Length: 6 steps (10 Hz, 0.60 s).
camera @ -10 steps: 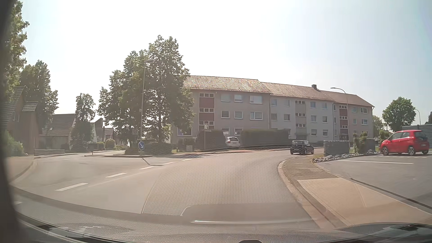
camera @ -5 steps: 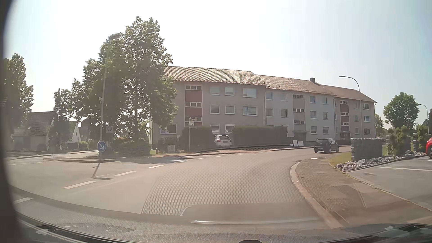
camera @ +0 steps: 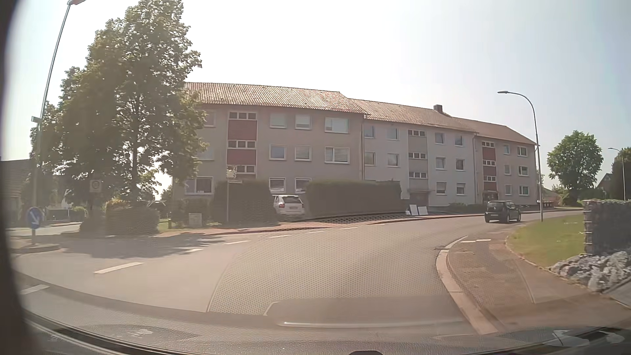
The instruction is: Follow the waypoints while adhering to traffic rules and regulations
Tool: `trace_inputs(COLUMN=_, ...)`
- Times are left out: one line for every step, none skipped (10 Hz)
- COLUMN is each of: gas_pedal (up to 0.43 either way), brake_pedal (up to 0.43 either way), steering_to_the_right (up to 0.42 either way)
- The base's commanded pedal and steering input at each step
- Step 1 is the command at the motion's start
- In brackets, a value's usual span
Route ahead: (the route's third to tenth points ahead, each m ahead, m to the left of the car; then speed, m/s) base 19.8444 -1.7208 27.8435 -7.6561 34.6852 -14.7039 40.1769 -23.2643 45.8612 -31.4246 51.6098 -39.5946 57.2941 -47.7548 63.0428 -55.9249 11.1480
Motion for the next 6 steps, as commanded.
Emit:
trace_inputs(gas_pedal=0.130, brake_pedal=0.000, steering_to_the_right=0.094)
trace_inputs(gas_pedal=0.130, brake_pedal=0.000, steering_to_the_right=0.096)
trace_inputs(gas_pedal=0.130, brake_pedal=0.000, steering_to_the_right=0.102)
trace_inputs(gas_pedal=0.130, brake_pedal=0.000, steering_to_the_right=0.108)
trace_inputs(gas_pedal=0.130, brake_pedal=0.000, steering_to_the_right=0.112)
trace_inputs(gas_pedal=0.130, brake_pedal=0.000, steering_to_the_right=0.119)
